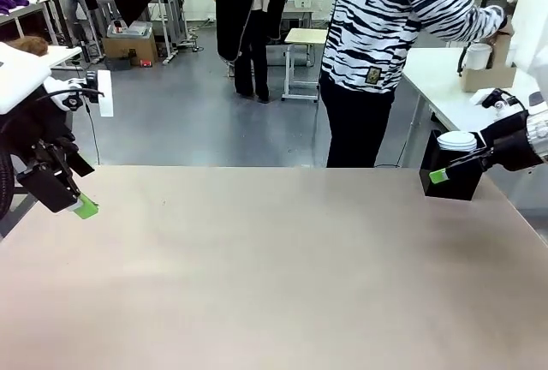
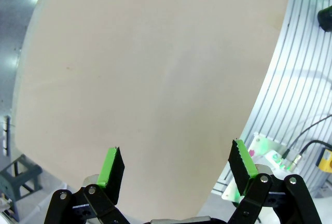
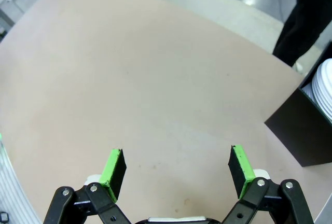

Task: Pour a drink into a cup and package it in a carrier.
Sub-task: Insert the held 600 ml Paper Cup into the Cup Carrier.

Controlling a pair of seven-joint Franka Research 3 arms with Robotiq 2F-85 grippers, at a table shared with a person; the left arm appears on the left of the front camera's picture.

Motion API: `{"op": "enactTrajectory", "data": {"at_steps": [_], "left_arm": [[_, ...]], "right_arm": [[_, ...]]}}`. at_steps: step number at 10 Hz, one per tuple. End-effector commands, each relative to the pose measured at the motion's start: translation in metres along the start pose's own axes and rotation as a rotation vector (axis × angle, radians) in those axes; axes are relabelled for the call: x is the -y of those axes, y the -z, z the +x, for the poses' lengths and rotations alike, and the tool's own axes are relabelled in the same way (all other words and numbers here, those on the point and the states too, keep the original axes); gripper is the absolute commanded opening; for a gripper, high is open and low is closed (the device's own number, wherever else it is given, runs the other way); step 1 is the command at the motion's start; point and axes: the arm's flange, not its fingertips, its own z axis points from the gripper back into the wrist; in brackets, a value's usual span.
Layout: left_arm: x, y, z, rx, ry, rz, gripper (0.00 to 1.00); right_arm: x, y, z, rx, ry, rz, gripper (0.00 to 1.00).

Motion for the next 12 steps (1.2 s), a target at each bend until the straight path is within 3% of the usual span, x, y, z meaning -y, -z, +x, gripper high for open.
{"op": "enactTrajectory", "data": {"at_steps": [1, 12], "left_arm": [[-0.0001, 0.0006, -0.0013, -0.005, 0.006, -0.002, 1.00], [-0.0001, 0.0006, -0.0013, -0.005, 0.006, -0.002, 1.00]], "right_arm": [[0.0033, 0.0003, 0.0026, 0.001, -0.017, 0.010, 1.00], [0.0033, 0.0003, 0.0026, 0.001, -0.017, 0.010, 1.00]]}}
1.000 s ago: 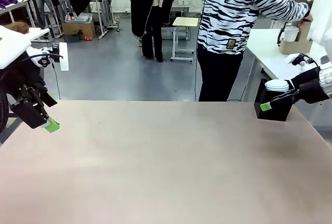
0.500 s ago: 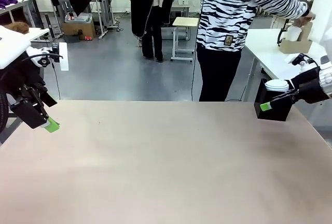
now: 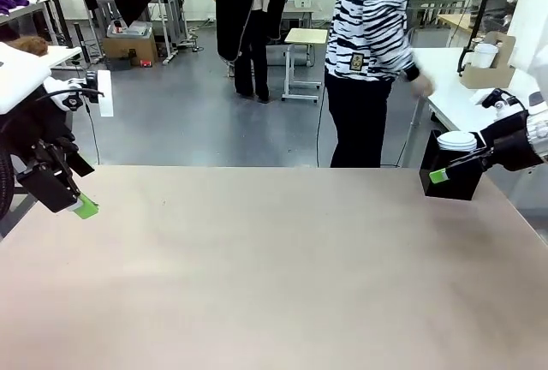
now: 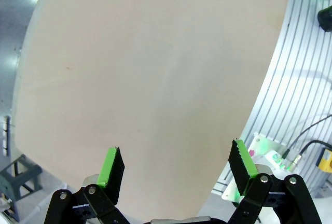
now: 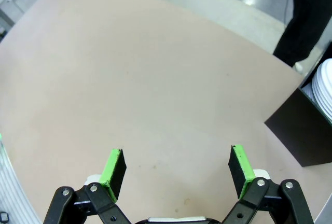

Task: Pour a drink into a cup and package it in a carrier.
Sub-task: Insert the held 600 ml Paper Cup into the Cup Carrier.

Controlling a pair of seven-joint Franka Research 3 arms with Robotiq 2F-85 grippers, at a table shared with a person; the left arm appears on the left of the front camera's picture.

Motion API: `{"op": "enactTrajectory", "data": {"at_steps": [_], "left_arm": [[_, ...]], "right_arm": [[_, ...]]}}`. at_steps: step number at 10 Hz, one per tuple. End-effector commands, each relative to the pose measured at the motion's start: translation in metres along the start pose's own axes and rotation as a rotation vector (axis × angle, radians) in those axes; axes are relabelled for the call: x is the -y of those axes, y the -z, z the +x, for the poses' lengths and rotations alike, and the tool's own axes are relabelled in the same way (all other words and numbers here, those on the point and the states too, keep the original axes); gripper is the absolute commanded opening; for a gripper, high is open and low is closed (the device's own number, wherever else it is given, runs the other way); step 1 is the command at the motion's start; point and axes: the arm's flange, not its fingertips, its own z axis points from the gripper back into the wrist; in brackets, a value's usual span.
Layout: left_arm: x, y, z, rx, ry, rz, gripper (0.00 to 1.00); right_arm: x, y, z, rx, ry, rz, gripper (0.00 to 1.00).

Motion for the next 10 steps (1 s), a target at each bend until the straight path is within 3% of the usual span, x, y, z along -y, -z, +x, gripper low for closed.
{"op": "enactTrajectory", "data": {"at_steps": [1, 10], "left_arm": [[-0.0001, 0.0006, -0.0013, -0.005, 0.006, -0.002, 1.00], [-0.0001, 0.0006, -0.0013, -0.005, 0.006, -0.002, 1.00]], "right_arm": [[0.0033, 0.0003, 0.0026, 0.001, -0.017, 0.010, 1.00], [0.0033, 0.0003, 0.0026, 0.001, -0.017, 0.010, 1.00]]}}
